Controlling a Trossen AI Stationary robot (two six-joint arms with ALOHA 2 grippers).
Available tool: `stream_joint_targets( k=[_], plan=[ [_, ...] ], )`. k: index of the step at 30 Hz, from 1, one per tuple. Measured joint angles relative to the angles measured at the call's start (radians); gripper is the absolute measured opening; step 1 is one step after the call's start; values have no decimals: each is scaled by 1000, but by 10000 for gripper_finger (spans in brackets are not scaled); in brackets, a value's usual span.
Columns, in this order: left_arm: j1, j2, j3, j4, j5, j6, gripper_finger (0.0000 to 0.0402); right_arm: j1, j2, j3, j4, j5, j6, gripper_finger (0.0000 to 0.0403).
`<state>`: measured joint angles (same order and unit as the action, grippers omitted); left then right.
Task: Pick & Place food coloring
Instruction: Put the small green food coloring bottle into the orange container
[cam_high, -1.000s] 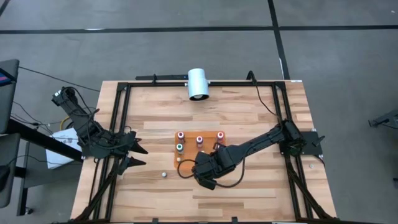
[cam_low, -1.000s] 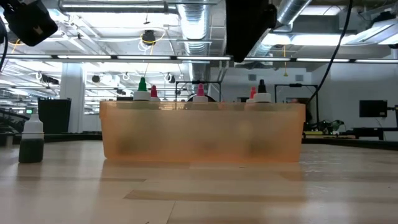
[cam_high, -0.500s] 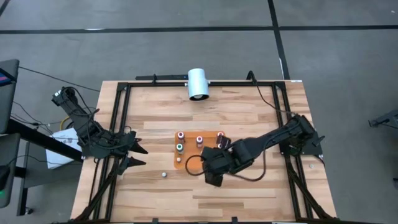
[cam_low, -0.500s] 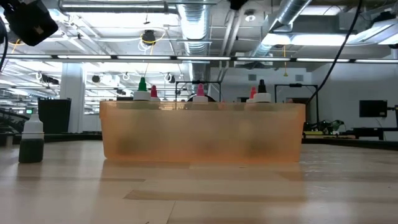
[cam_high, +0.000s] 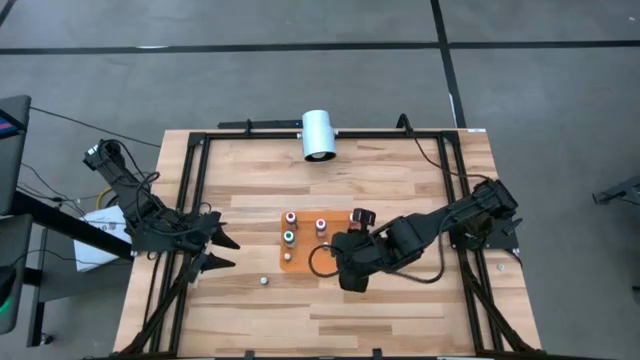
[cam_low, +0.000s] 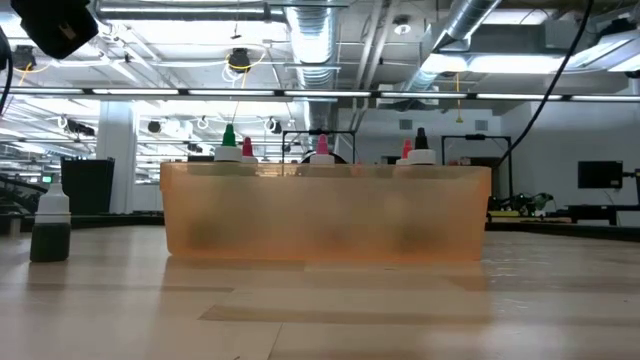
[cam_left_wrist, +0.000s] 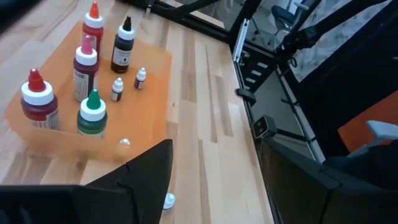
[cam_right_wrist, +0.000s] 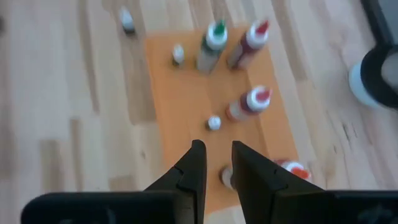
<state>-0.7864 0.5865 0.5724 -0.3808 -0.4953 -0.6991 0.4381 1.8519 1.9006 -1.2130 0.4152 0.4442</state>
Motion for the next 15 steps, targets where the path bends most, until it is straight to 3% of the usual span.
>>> stream_joint_targets(
  k=[5,15],
  plan=[
    [0,0,0,2,0,-9,236,6,-32,-129,78,0,0,65],
    [1,0,0,54,-6,-3,236,6,-277,-476,375,-1,0,65]
  ],
)
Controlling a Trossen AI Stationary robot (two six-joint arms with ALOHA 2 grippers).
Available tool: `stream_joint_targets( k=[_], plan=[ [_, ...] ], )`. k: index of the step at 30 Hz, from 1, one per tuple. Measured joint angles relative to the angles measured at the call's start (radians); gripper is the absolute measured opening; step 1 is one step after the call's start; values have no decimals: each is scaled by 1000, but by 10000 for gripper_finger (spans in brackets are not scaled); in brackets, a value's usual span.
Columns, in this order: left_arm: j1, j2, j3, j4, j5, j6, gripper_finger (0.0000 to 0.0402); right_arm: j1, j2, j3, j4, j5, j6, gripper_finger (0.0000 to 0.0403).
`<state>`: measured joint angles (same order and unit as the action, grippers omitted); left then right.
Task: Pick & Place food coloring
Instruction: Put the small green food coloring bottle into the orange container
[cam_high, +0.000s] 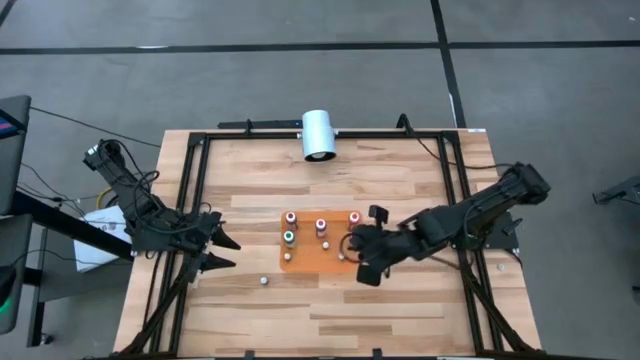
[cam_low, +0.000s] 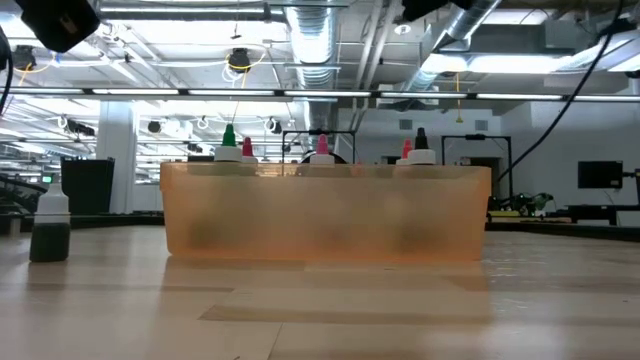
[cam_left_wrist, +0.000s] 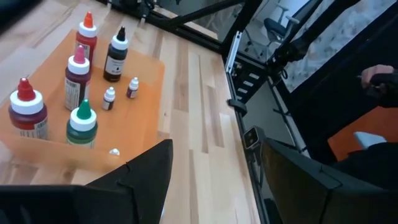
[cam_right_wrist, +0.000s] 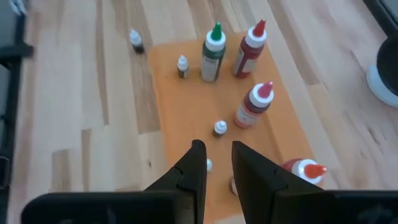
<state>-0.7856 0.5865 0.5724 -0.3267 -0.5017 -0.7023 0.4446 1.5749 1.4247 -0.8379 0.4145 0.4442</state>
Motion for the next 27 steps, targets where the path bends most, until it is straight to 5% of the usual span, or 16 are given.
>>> stream_joint_targets(
  k=[14,27],
  plan=[
    [37,0,0,121,7,23,236,-54,-362,-460,396,-91,-39,65],
    [103,1,0,182,63,37,236,-175,-630,-720,626,-217,-139,65]
  ],
)
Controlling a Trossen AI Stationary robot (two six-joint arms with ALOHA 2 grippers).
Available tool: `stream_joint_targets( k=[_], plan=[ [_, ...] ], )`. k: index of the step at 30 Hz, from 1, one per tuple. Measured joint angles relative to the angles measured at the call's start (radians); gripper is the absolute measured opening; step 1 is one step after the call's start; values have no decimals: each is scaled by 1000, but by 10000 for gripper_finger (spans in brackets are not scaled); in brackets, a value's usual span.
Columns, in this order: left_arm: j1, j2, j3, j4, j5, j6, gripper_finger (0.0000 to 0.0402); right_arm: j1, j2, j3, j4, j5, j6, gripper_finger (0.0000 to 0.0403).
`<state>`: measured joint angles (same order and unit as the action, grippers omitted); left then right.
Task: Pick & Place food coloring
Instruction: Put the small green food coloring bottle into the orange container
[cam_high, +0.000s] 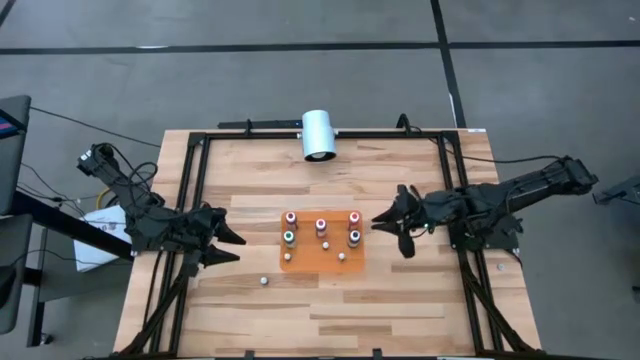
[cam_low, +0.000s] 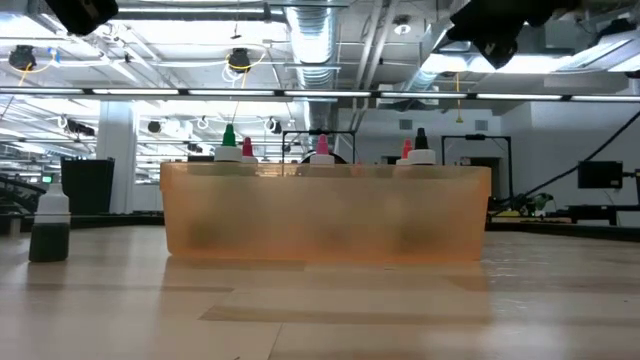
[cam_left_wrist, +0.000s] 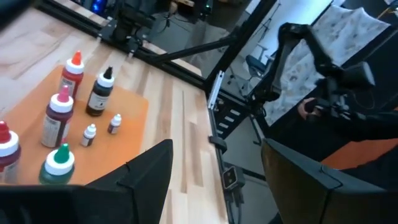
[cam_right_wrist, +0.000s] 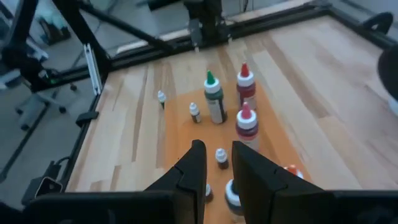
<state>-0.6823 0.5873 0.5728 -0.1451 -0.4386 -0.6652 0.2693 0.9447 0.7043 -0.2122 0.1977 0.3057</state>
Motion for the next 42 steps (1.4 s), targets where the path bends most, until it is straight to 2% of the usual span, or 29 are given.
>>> stream_joint_targets(
  k=[6,12,17,21,28,34,38,42],
  plan=[
    [19,2,0,42,35,-3,236,-51,-119,-125,132,-40,-2,65],
    [40,31,0,51,47,-82,236,-75,-210,-219,207,-41,9,65],
    [55,119,15,52,177,-171,236,-76,-237,-243,205,-36,15,65],
    [61,222,76,-12,257,-266,236,-76,-239,-243,202,-34,-6,65],
    [63,406,215,-254,355,-468,236,-76,-239,-243,198,-30,-16,65],
    [62,509,281,-310,381,-619,236,-76,-238,-243,198,-30,-18,65],
    [62,554,285,-321,343,-786,236,-76,-238,-243,198,-29,-18,65],
    [62,589,285,-332,328,-882,236,-76,-238,-243,198,-29,-18,65]
  ],
)
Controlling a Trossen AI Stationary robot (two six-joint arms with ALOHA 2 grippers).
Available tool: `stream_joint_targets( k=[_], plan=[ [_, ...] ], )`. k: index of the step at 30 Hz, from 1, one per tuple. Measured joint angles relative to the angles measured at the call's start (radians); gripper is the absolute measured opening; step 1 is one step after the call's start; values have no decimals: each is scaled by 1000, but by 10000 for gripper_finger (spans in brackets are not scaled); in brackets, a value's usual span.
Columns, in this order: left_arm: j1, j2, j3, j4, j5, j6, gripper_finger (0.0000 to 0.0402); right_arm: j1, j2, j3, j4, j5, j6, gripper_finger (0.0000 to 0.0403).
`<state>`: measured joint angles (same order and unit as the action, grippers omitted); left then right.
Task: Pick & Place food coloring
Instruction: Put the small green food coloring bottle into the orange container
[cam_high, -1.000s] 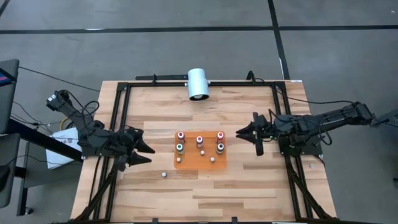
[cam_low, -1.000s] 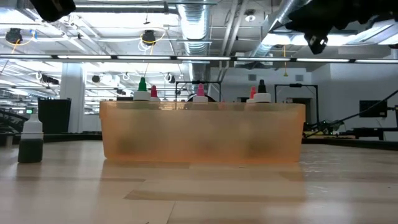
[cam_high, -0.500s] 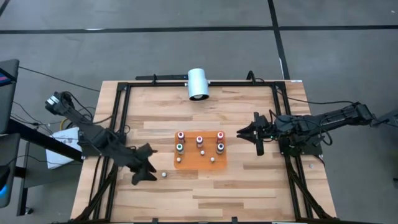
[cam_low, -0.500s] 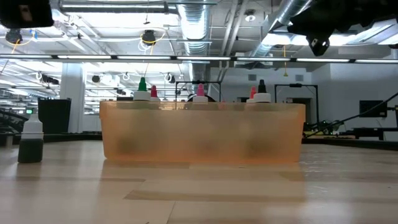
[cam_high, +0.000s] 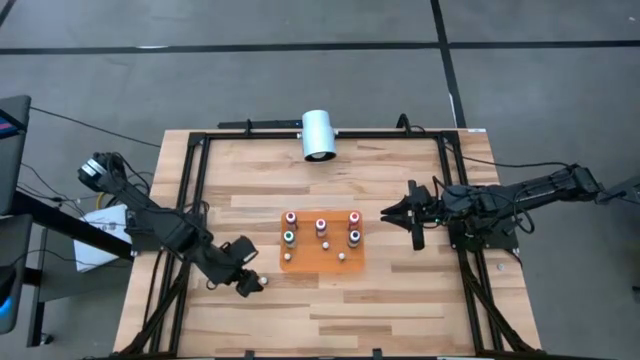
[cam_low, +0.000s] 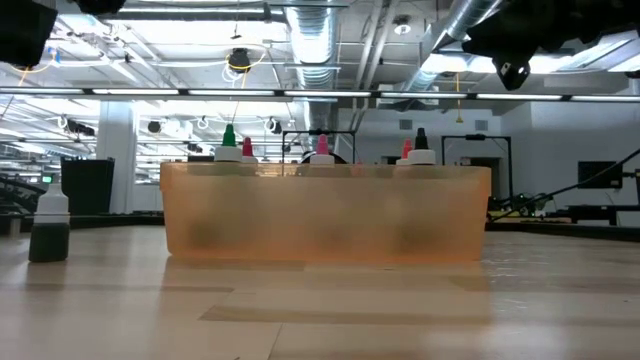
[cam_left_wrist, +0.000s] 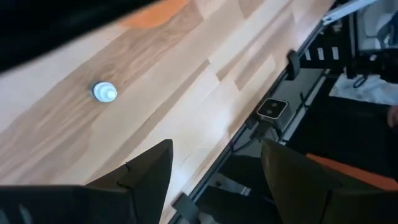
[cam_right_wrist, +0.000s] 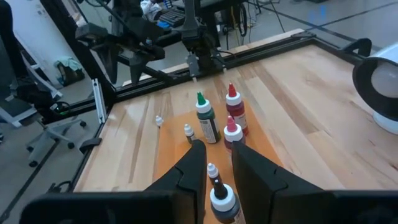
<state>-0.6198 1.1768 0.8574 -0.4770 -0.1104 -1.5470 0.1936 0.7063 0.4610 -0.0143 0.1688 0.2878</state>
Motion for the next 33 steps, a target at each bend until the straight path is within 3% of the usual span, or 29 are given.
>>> stream_joint_targets(
  k=[17,25,33],
  plan=[
    [11,43,0,0,-17,29,236,0,0,0,0,-6,0,65],
    [21,43,-1,-63,-47,-86,236,0,0,0,0,-7,1,65],
    [18,52,-1,-122,-15,-173,236,0,0,0,0,-8,17,65]
  ],
)
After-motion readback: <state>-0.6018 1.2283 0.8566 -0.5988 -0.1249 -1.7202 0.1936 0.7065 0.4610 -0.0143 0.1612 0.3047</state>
